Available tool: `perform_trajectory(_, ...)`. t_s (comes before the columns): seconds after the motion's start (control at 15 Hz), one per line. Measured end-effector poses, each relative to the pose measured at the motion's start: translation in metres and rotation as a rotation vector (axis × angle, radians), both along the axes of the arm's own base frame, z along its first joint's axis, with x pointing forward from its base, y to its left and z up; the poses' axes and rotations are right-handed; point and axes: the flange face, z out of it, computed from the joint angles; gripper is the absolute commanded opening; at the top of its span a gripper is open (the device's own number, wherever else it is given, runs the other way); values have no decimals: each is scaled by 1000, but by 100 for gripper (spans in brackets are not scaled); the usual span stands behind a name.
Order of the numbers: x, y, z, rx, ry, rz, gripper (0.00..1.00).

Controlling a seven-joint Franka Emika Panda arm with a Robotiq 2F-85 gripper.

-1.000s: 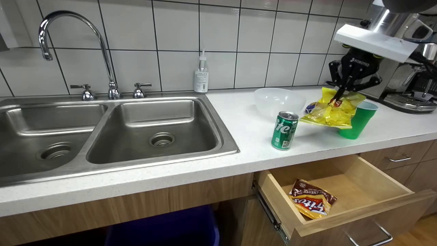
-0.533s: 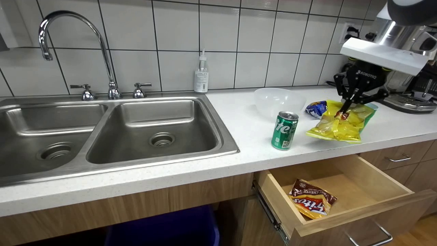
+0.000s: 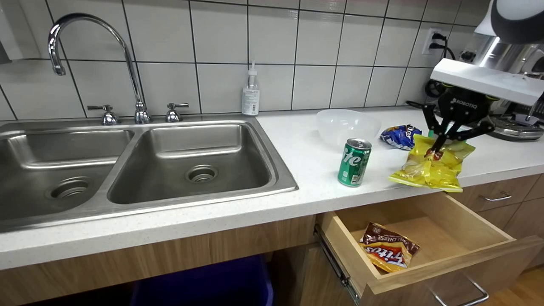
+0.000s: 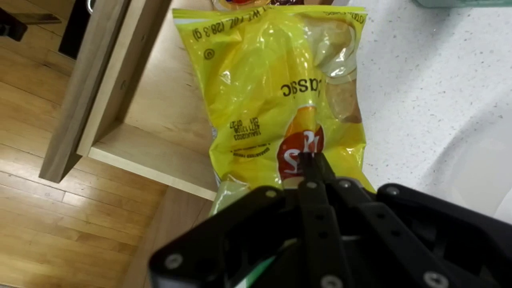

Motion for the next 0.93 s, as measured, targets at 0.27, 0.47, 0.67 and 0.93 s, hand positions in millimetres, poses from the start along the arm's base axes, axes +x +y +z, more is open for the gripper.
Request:
perform_trajectory(0.27, -11, -3, -7, -15, 19, 10, 0)
perform_trajectory(0.47, -18, -5, -13, -27, 37, 12, 0)
perform_trajectory(0.67, -24, -3, -20, -32, 54, 18, 0)
perform_trajectory(0.93, -30, 1, -26, -43, 69, 37, 0)
